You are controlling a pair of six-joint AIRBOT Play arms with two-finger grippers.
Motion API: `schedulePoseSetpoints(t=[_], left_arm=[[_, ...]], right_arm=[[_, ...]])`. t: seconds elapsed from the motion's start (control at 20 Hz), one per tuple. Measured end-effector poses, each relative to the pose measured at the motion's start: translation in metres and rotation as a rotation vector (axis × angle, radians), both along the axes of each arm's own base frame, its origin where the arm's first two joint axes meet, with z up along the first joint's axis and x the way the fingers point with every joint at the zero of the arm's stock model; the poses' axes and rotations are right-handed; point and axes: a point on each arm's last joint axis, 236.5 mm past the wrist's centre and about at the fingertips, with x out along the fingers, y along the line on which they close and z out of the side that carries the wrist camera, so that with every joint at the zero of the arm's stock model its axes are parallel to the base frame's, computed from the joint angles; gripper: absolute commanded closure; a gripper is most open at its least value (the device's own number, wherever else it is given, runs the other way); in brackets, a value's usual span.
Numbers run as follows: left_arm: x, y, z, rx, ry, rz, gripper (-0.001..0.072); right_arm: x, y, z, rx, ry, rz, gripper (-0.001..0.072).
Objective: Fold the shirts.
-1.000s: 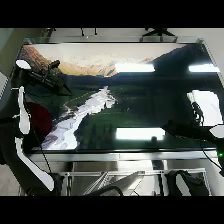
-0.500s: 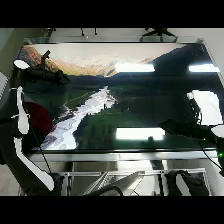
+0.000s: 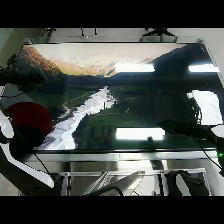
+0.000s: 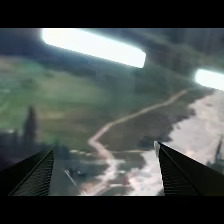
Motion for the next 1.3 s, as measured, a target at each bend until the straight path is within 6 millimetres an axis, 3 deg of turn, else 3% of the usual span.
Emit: schedulePoseSetpoints(t=[0.3, 0.55, 0.7, 0.9, 1.05, 1.15, 1.2, 1.3], left_arm=[[-0.021, 0.093, -0.012, 0.216, 0.046, 0.143, 0.0015], [-0.081, 0.174, -0.024, 0.416, 0.231, 0.236, 0.0015], [-0.114, 0.205, -0.025, 0.448, 0.309, 0.291, 0.0015], [-0.146, 0.225, -0.037, 0.439, 0.390, 0.335, 0.0016], [-0.162, 0.218, -0.063, 0.393, 0.445, 0.315, 0.0016], [-0.161, 0.203, -0.082, 0.330, 0.437, 0.284, 0.0017], [-0.159, 0.195, -0.090, 0.301, 0.429, 0.273, 0.0091], [-0.155, 0.182, -0.101, 0.245, 0.407, 0.261, 0.0465]], right_arm=[[0.011, -0.007, 0.000, -0.024, -0.037, -0.026, 0.0319], [0.014, -0.009, -0.006, -0.026, -0.026, -0.032, 0.0319], [0.015, -0.010, -0.011, -0.023, -0.009, -0.032, 0.0319], [0.016, -0.010, -0.016, -0.017, 0.011, -0.032, 0.0319], [0.016, -0.010, -0.018, -0.016, 0.016, -0.033, 0.0319], [0.016, -0.010, -0.018, -0.013, 0.017, -0.034, 0.0320], [0.016, -0.010, -0.017, -0.011, 0.016, -0.036, 0.0320], [0.017, -0.009, -0.017, -0.004, 0.017, -0.040, 0.0320]])
